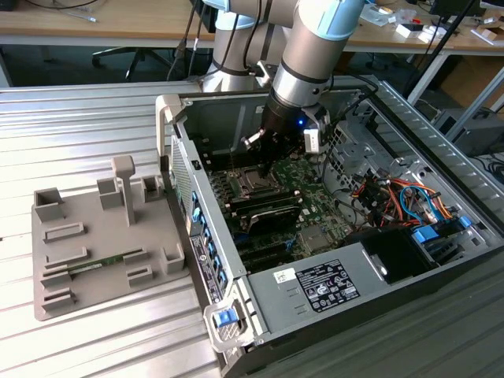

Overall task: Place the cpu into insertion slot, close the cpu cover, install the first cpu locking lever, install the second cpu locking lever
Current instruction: 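Install the first cpu locking lever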

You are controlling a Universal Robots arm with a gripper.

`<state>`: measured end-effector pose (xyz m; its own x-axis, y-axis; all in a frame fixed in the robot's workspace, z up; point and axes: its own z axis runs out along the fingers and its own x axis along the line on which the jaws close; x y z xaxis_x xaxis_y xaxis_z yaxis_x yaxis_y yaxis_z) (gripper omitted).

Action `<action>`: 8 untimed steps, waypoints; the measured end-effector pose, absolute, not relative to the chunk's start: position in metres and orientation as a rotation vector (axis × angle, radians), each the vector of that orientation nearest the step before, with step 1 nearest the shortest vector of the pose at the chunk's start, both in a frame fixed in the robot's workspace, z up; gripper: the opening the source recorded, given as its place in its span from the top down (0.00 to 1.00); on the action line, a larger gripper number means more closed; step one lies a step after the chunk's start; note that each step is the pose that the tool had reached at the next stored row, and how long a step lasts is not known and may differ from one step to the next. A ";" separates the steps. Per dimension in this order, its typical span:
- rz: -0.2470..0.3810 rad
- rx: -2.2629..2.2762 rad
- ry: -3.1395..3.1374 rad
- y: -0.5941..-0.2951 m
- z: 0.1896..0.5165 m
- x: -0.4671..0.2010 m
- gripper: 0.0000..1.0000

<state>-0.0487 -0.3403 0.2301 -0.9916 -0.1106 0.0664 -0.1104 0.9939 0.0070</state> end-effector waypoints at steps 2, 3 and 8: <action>-0.005 0.171 -3.070 -0.340 0.230 -0.049 0.90; -0.003 0.170 -3.070 -0.340 0.230 -0.049 0.90; 0.083 0.147 -3.067 -0.339 0.230 -0.049 0.90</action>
